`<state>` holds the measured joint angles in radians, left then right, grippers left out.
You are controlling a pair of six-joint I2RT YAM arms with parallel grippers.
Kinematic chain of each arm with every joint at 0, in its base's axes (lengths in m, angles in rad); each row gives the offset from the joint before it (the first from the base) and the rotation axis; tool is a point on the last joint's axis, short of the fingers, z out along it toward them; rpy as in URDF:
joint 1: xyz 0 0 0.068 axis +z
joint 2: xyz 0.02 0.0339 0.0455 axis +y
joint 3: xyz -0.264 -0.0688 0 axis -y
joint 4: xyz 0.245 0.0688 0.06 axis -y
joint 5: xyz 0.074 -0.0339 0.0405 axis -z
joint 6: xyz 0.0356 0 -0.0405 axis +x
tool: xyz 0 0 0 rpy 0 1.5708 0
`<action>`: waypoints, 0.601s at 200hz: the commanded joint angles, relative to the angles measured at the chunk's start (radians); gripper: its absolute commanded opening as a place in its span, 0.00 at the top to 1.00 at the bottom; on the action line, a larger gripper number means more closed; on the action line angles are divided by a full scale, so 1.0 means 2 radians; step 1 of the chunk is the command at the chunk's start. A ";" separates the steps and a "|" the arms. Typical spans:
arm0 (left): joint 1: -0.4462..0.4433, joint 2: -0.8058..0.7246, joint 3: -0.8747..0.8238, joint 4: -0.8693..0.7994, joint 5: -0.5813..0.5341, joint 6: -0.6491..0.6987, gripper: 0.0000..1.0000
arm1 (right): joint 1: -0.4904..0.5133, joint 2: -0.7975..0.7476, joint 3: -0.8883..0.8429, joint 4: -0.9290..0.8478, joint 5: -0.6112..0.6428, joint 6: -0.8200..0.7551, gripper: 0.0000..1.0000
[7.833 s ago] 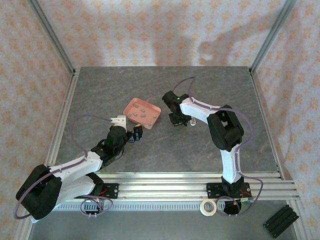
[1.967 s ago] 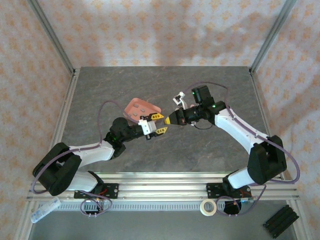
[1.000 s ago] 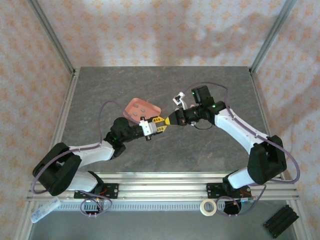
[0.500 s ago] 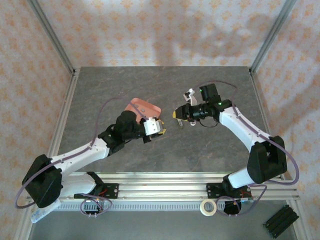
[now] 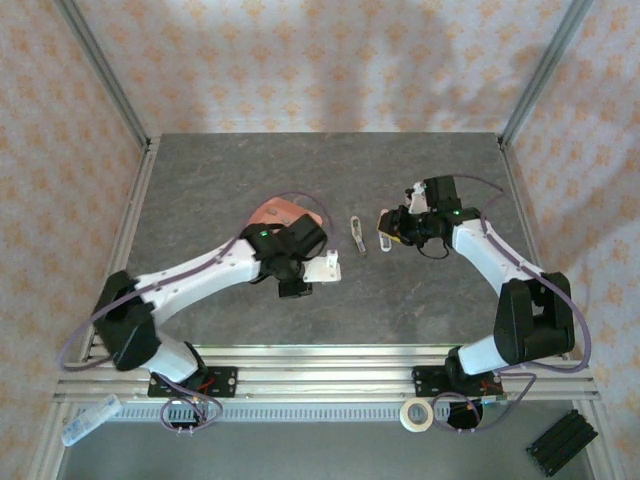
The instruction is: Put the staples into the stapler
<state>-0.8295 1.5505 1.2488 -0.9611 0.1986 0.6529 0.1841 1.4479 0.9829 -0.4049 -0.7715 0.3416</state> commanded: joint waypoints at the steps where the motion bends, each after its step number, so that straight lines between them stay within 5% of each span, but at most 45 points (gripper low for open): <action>1: -0.019 0.067 0.060 -0.171 -0.084 0.001 0.75 | -0.013 -0.012 -0.008 -0.011 0.031 0.007 0.69; 28: -0.035 0.148 0.121 -0.225 -0.109 0.009 0.76 | -0.022 -0.016 -0.015 -0.011 0.031 0.005 0.70; 120: -0.061 0.278 0.225 -0.224 -0.103 0.047 0.75 | -0.028 -0.026 -0.022 -0.026 0.034 -0.018 0.70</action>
<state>-0.9394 2.0716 1.6573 -1.3689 0.0132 0.7124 0.1375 1.4284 0.9478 -0.4313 -0.7242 0.3351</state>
